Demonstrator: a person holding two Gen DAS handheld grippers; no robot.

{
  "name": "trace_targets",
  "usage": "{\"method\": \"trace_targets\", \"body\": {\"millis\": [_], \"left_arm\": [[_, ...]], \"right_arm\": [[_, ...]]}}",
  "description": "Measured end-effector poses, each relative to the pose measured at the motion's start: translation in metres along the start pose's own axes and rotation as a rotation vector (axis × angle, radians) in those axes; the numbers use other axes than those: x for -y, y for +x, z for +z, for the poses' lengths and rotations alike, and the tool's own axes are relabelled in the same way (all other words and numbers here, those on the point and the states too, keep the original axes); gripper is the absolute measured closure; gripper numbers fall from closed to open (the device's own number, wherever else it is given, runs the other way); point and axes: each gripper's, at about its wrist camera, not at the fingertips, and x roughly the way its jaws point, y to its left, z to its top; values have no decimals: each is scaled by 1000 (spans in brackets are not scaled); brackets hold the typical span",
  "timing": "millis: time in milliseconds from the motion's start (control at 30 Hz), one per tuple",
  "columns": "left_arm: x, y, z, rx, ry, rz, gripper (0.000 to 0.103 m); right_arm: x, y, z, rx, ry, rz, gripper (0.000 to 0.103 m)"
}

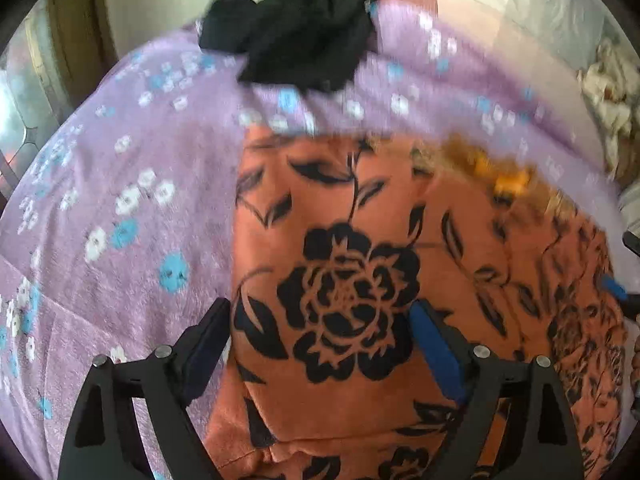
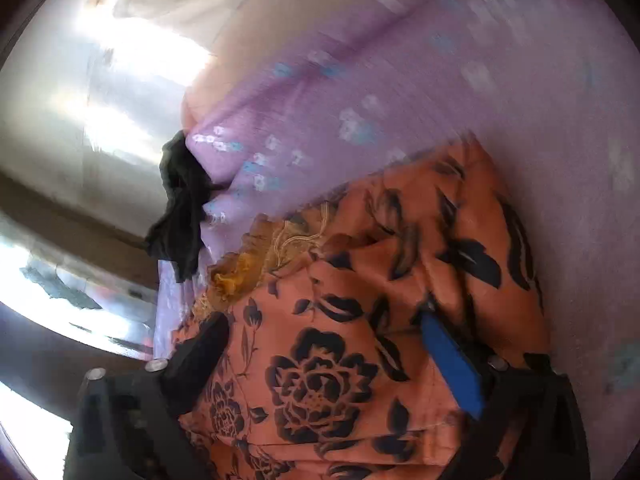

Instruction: Fold small clothes

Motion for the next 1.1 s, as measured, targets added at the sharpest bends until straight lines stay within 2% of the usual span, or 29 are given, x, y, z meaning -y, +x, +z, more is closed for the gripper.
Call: {"method": "trace_targets", "body": {"millis": [67,133,233,300,367,400,467,567,633,700,800,933,1000,1100], "left_arm": [[-8,-17,4,1,-29,-49,13],[-19,-47,-1,50,-58,-98,13],[-35,-92,-24,88,-86,-148,13],[-43,-119,-43,93,-105,-148,13],[-53,-149,-72,83,-123,-173,13],[-54,-144,-78,77,-128,-178,13],[-65,-153,-109,38,-154,-189,13],[-73,-152,-151,-28,-171,-197,13],[-74,-150,-170,-76,-172,-200,13],[-76,-153,-194,-111,-181,-200,13],[-76,-149,-213,-151,-194,-214,13],[-75,-149,-225,-173,-222,-193,13],[-73,-152,-230,-173,-228,-205,13],[-66,-153,-236,-175,-191,-196,13]], "right_arm": [[-16,-25,-7,11,-39,20,7],[-27,-51,-22,14,-114,13,7],[-30,-91,-50,-5,-182,-26,7],[-21,-122,-70,-19,-197,-42,7],[-9,-157,-93,-22,-193,-69,7],[-3,-169,-103,-27,-191,-82,7],[13,-190,-124,-50,-167,-109,7],[45,-211,-154,-124,-103,-138,7],[58,-217,-174,-186,-77,-150,7],[64,-223,-189,-205,-75,-116,7],[70,-219,-203,-233,-43,-87,7],[69,-205,-218,-272,-59,-98,8],[64,-205,-227,-281,-98,-108,9],[60,-203,-239,-292,-135,-107,17]]}}
